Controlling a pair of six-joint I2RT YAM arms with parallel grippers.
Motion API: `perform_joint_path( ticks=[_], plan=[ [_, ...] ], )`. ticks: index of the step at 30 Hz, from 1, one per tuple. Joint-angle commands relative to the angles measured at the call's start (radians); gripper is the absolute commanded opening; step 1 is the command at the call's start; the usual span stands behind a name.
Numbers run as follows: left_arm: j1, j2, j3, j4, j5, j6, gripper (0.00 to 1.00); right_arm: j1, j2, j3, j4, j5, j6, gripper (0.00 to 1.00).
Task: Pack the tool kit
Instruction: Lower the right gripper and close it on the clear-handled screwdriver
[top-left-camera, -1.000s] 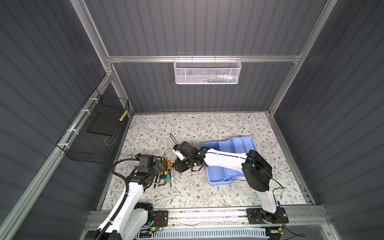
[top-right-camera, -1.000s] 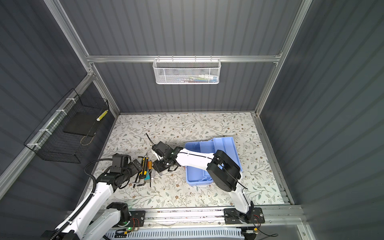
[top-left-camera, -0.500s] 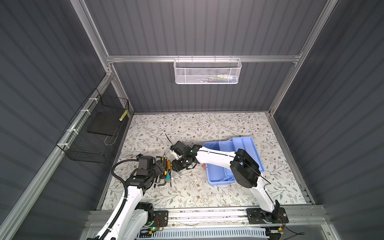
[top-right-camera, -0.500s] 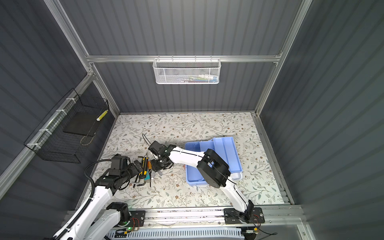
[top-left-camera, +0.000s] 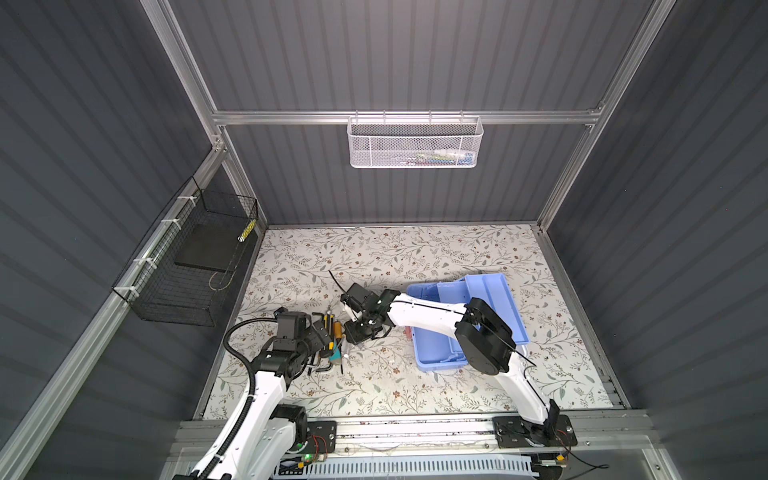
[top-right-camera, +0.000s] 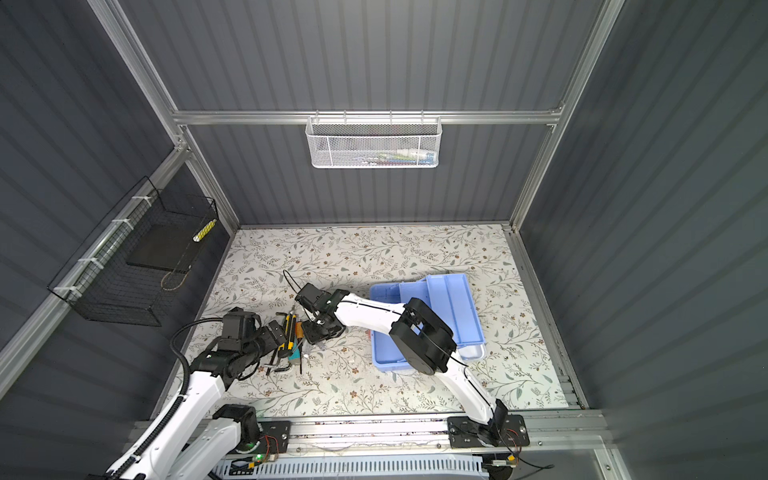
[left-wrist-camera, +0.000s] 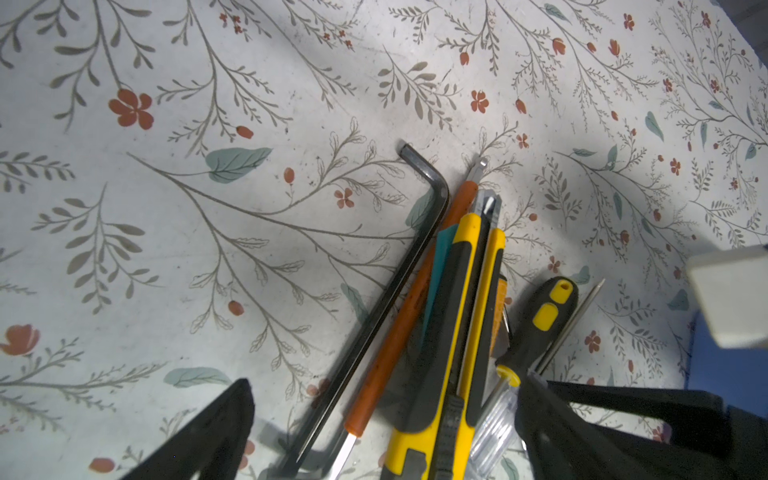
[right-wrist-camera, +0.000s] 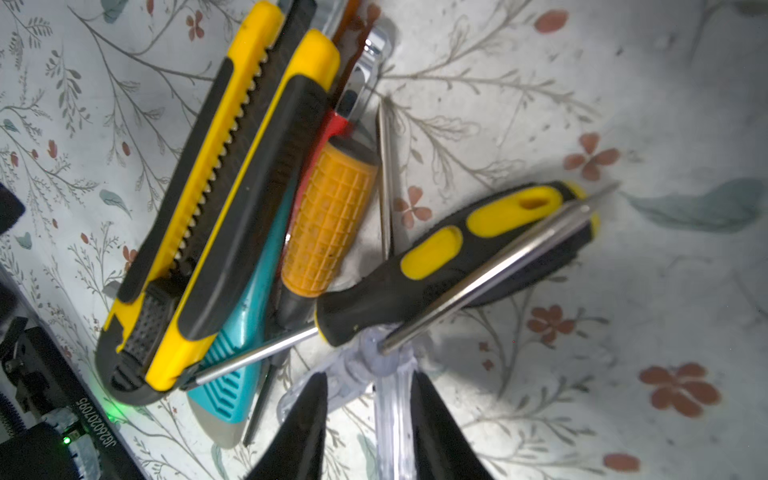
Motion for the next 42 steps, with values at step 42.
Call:
perform_joint_path(
  ticks=[42],
  plan=[
    [0.004, 0.011, -0.032, 0.063, 0.08, 0.081, 0.99, 0.045, -0.099, -0.12, -0.069, 0.155, -0.29, 0.42]
  ],
)
